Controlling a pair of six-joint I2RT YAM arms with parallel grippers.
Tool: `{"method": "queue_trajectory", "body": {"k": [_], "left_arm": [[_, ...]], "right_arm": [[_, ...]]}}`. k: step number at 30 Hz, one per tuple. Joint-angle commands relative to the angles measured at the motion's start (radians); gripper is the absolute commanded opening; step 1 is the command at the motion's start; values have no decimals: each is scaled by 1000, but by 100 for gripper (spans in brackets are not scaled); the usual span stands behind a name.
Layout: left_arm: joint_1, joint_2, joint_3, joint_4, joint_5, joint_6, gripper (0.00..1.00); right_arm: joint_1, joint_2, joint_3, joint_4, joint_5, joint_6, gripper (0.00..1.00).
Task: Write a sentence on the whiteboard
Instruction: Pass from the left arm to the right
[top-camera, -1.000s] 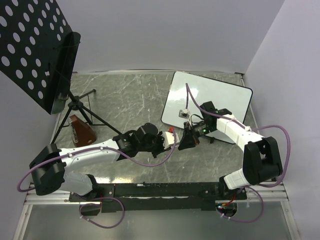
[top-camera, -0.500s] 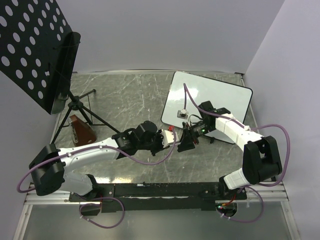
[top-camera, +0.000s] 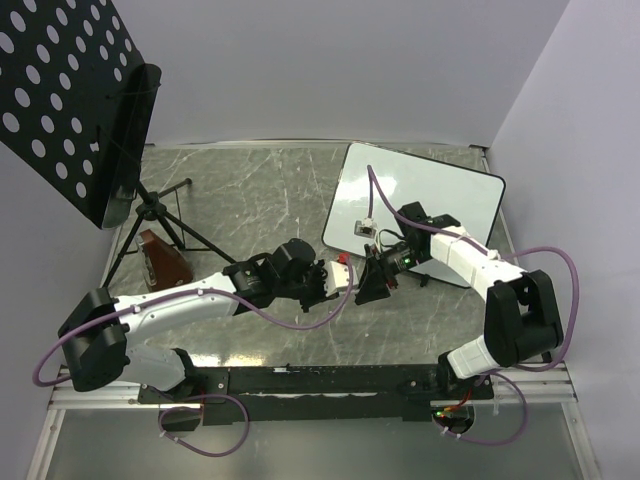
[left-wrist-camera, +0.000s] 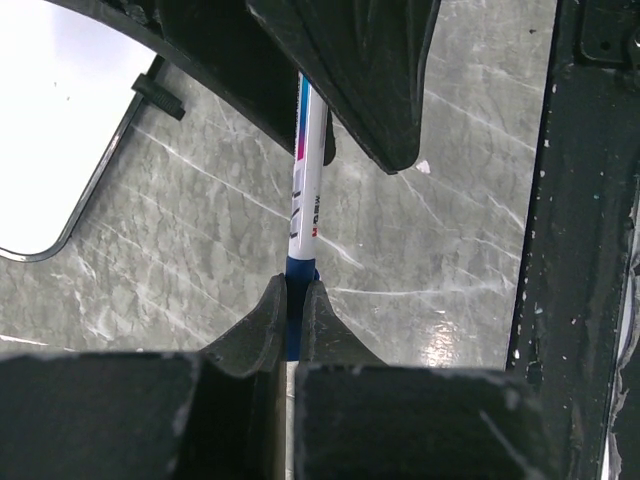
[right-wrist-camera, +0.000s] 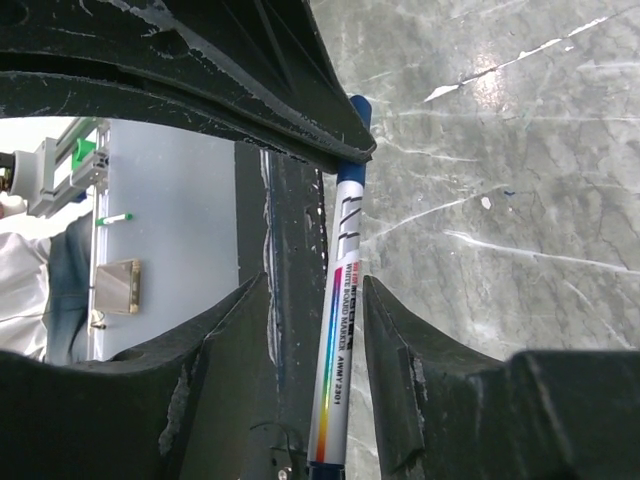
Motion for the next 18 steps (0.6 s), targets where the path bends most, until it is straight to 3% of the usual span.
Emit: {"method": "queue_trajectory", "body": {"k": [1, 10, 18], "left_arm": [[4, 10, 49, -10, 52, 24, 1], [4, 36, 70, -11, 40, 33, 1], [4, 44, 78, -22, 31, 38, 1]], "right_arm": [[6, 21, 49, -33, -54, -52, 50], [18, 37, 54, -54, -49, -72, 45], [43, 46, 59, -62, -32, -73, 33]]}}
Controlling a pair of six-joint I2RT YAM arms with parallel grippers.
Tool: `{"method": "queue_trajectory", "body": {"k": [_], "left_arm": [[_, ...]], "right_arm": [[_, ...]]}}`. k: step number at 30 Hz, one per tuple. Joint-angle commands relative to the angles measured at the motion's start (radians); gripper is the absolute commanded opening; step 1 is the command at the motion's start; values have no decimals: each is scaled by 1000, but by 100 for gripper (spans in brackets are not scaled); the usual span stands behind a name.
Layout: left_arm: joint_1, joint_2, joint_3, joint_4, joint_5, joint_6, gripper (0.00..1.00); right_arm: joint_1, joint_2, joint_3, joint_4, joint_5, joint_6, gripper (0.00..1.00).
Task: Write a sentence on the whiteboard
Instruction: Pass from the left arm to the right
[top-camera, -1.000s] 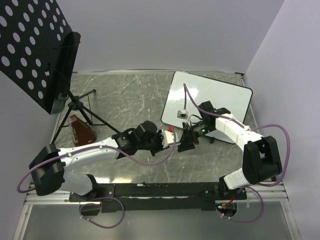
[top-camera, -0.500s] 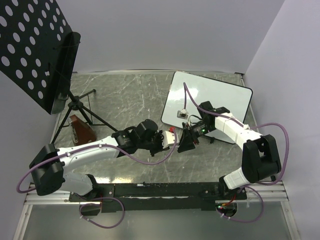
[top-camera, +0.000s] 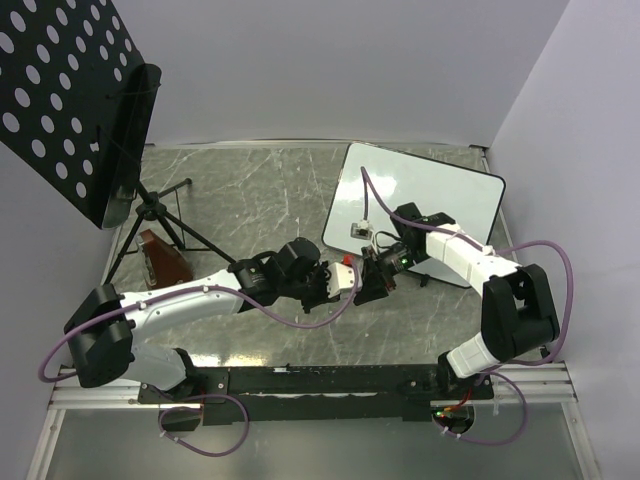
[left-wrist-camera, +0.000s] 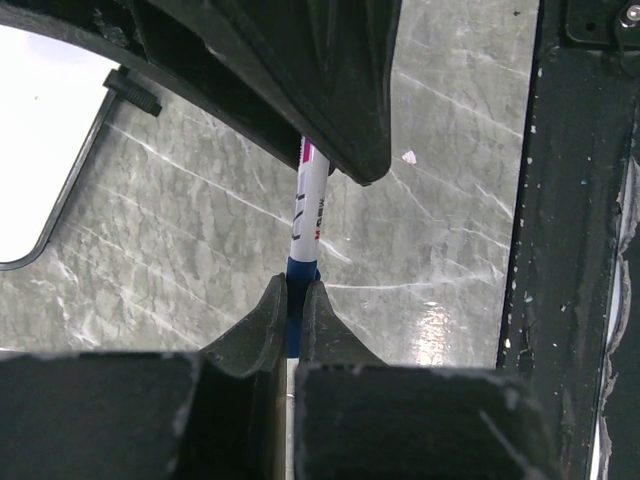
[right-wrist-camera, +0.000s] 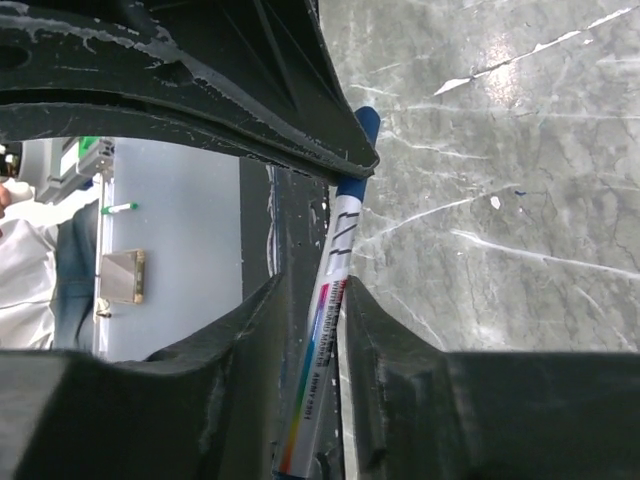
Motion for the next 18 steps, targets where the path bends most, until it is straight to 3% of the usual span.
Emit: {"method": "queue_trajectory", "body": {"k": [1, 4, 5, 9, 10, 13, 15, 18], "left_arm": [[4, 9, 41, 26, 2, 24, 1], [5, 1, 40, 21, -7, 24, 1], [5, -2, 40, 23, -7, 26, 1], [8, -40, 23, 59, -40, 0, 3], [10, -54, 14, 75, -63, -25, 20], [22, -140, -46, 156, -73, -83, 49], [39, -221, -100, 196, -54, -118, 59], [60, -333, -186, 302, -39, -209, 87]], "right_arm": [[19, 11, 42, -25, -32, -34, 30], [23, 15, 44, -30, -28, -34, 14], [23, 15, 44, -27, -25, -31, 1], [23, 3, 39, -4, -3, -8, 0], [25, -1, 36, 4, -5, -5, 0], [22, -15, 38, 4, -18, -2, 0], [19, -20, 42, 1, -26, -8, 0], [5, -21, 56, -43, -49, -54, 0]]}}
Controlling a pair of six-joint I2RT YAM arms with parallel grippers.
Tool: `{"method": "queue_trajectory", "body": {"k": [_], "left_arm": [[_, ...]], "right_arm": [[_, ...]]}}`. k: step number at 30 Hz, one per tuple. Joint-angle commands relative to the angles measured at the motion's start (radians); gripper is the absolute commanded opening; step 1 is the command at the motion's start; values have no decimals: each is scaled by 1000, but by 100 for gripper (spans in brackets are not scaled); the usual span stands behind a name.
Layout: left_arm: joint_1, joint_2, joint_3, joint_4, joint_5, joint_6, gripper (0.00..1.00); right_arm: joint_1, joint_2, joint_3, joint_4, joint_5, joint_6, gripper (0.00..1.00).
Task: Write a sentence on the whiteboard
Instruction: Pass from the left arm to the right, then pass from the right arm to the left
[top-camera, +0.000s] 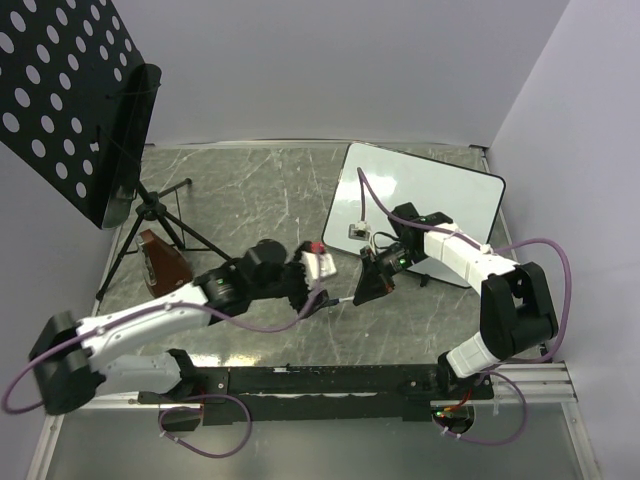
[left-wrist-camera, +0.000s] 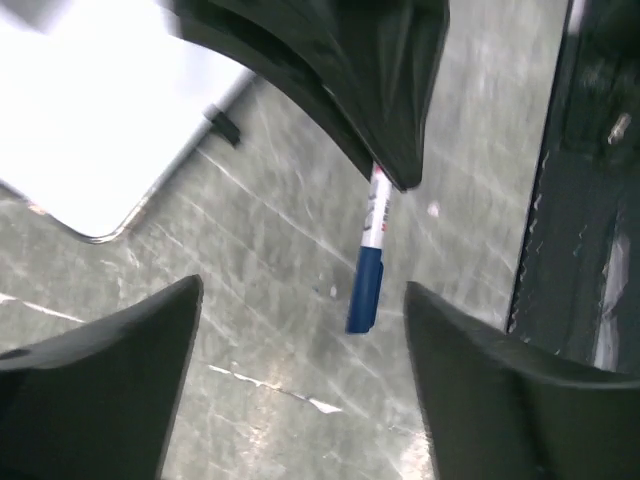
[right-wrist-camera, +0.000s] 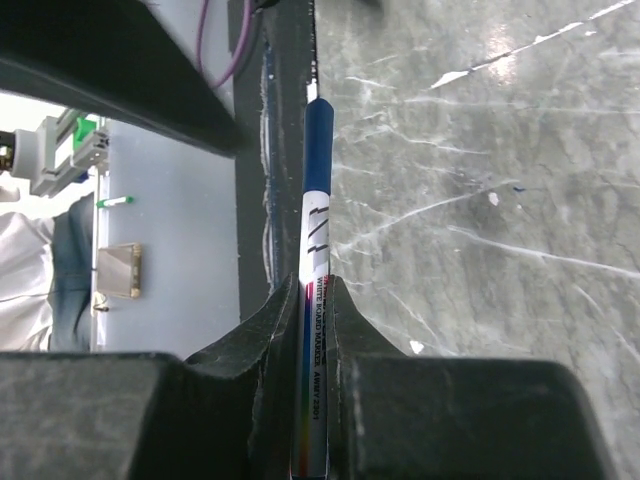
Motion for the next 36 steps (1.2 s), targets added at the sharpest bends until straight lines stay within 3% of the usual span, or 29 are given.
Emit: {"method": "queue_trajectory", "body": {"k": [1, 8, 16, 21, 26, 35, 36], "left_arm": [[32, -180, -92, 234, 6, -159, 99], [41, -290, -220, 286, 12, -253, 97], [48, -195, -177, 285, 154, -228, 97], [48, -76, -96, 207, 138, -124, 99], [46, 2, -28, 130, 177, -63, 93], [46, 116, 66, 10, 235, -15, 61], [46, 122, 69, 7, 236, -15, 49]], "right_arm": [[-11, -34, 54, -57, -74, -76, 0], [-20, -114, 32, -20, -38, -96, 0], [-20, -145, 26, -41, -35, -132, 0], [-20, -138, 29, -52, -44, -142, 0], [-18, -141, 31, -55, -43, -143, 0], [-20, -138, 31, -60, -47, -146, 0], [-20, -137, 31, -57, -46, -145, 0]]}}
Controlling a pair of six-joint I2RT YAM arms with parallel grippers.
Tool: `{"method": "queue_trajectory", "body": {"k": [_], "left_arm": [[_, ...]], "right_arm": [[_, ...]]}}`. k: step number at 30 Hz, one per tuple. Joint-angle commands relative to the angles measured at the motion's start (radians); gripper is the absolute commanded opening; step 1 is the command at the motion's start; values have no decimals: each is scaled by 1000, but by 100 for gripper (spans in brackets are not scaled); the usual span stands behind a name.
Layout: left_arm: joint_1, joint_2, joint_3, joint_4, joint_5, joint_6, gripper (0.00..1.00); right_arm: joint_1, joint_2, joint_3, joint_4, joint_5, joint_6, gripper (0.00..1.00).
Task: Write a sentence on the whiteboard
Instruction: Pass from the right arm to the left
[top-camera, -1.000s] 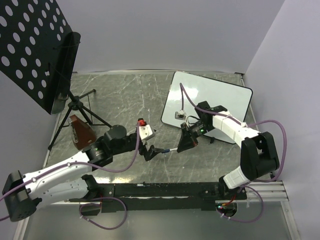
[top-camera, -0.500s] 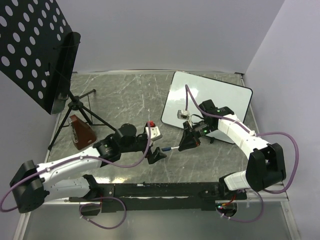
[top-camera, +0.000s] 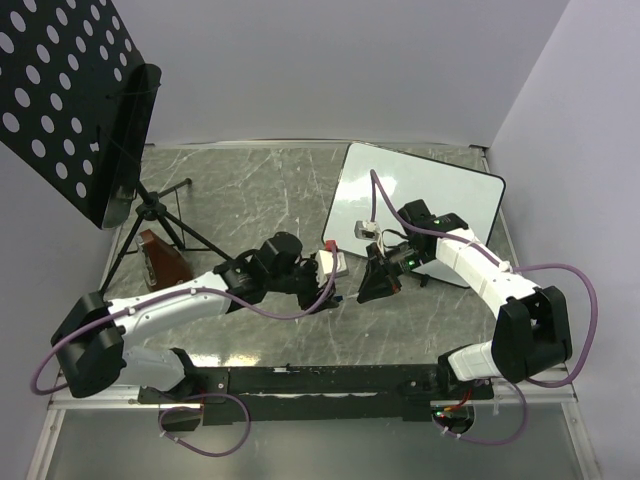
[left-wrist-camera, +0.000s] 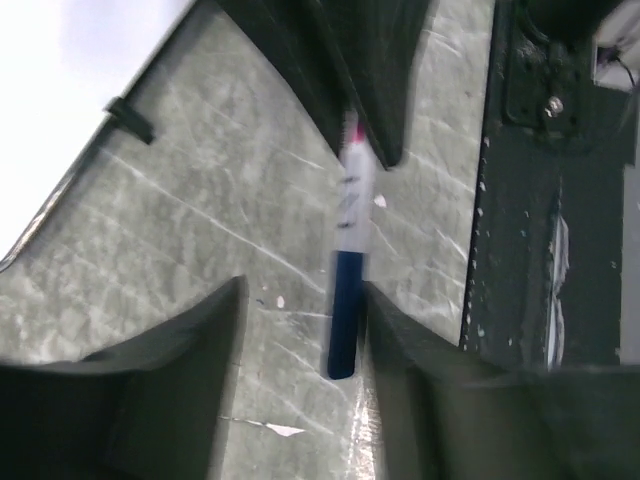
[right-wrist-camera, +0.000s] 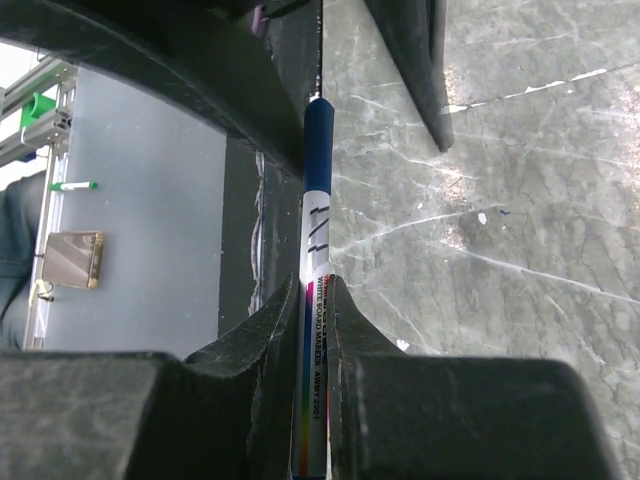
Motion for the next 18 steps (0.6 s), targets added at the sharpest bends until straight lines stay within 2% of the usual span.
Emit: {"method": "queue_trajectory", "body": {"k": [1, 2, 3, 5, 12, 16, 18], "left_arm": [[1, 22, 57, -47, 53, 35, 40], [1, 29, 58, -50, 53, 35, 32], [1, 31, 66, -54, 53, 34, 16], [1, 32, 69, -57, 52, 31, 2], [3, 37, 86, -60, 49, -3, 1], [13, 29, 77, -30, 44, -18, 1], [19, 23, 71, -19, 52, -28, 1]], "right_arm": [[-2, -6, 20, 1, -41, -38, 0], [-4, -6, 20, 3, -39, -35, 0], [-5, -6, 20, 4, -39, -35, 0], [-4, -6, 18, 11, -30, -27, 0], [-1, -2, 15, 11, -25, -30, 1], [2, 6, 20, -14, -36, -50, 16], [7, 7, 21, -20, -37, -56, 20]]}}
